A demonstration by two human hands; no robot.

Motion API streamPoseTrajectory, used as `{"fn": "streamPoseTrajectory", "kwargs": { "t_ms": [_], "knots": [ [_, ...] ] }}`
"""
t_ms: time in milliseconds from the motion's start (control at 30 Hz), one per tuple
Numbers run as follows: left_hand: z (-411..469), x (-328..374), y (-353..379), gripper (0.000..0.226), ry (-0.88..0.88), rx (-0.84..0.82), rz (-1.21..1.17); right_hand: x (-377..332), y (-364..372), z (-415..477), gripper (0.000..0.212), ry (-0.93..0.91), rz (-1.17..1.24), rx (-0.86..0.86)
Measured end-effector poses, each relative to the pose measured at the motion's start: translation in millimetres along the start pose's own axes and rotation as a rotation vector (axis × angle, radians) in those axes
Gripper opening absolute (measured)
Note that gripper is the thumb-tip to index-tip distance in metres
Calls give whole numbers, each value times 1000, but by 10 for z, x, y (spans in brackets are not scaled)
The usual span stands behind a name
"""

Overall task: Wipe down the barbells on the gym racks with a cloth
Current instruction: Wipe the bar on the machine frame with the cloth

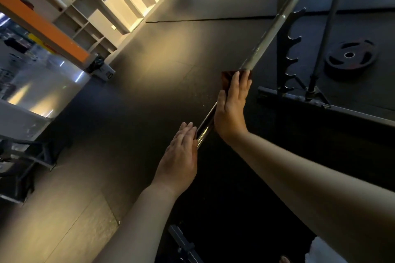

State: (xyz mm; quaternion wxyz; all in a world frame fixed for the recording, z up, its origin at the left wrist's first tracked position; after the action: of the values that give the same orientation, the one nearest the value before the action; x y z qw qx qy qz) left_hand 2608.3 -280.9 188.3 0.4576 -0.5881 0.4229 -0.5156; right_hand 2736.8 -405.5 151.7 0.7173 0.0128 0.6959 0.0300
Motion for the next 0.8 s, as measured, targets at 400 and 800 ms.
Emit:
{"fn": "streamPoseTrajectory", "kwargs": {
  "t_ms": [400,800],
  "knots": [
    [148,73,47,65,-1,41,-50,14,-205,281,62,-53,-86,-37],
    [130,55,60,56,9,71,-18,104,-367,249,42,-552,-606,-233]
  ]
}}
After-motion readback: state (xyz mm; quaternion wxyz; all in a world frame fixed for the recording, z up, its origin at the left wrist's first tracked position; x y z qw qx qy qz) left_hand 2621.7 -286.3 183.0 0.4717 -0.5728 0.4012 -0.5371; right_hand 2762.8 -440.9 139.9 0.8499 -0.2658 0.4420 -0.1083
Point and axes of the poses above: each hand's wrist, its own z-axis towards the middle knuckle, its own y-axis out of the palm, x = y × z, the point moved 3 cm from there along z, towards the middle knuckle, and after that the axes turned 3 degrees about x, right-handed, at the moved point
